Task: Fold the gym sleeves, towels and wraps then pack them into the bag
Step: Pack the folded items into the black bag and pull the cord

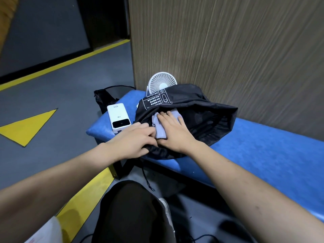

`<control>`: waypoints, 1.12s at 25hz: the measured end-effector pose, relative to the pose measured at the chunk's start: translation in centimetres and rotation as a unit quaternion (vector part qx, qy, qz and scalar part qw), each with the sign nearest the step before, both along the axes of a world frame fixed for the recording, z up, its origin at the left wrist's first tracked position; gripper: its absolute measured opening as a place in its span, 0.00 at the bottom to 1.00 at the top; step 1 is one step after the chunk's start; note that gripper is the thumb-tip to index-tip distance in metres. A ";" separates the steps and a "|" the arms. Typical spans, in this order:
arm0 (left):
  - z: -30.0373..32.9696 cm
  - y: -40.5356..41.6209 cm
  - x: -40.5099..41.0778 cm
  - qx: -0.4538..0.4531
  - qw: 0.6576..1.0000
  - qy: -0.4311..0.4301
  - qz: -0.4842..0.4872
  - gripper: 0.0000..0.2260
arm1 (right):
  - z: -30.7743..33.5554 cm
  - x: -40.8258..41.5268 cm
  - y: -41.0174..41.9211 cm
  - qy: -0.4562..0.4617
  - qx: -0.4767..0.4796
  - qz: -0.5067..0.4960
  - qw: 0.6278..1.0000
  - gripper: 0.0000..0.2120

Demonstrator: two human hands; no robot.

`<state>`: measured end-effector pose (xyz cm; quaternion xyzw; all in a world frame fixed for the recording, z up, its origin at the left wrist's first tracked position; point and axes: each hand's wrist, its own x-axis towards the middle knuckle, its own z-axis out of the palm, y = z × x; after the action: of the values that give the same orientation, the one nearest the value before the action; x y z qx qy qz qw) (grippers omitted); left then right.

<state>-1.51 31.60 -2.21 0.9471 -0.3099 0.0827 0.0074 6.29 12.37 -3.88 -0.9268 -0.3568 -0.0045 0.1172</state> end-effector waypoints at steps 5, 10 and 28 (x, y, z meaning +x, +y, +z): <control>0.9 0.3 -0.7 -0.062 0.998 0.004 0.024 0.12 | -0.5 -2.1 -4.0 -0.014 0.117 0.075 0.990 0.29; 1.6 1.0 -0.8 -0.077 0.997 -0.025 0.013 0.06 | -0.7 -3.9 -8.1 -0.087 0.105 0.080 0.987 0.15; 3.4 3.0 0.0 0.000 0.997 0.066 0.041 0.12 | 3.4 -1.1 -16.5 -0.195 -0.141 0.006 0.971 0.19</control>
<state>-1.51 34.56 1.16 0.9624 -0.2696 0.0203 0.0246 5.15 -4.13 -0.44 -0.9130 -0.3754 -0.1342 -0.0866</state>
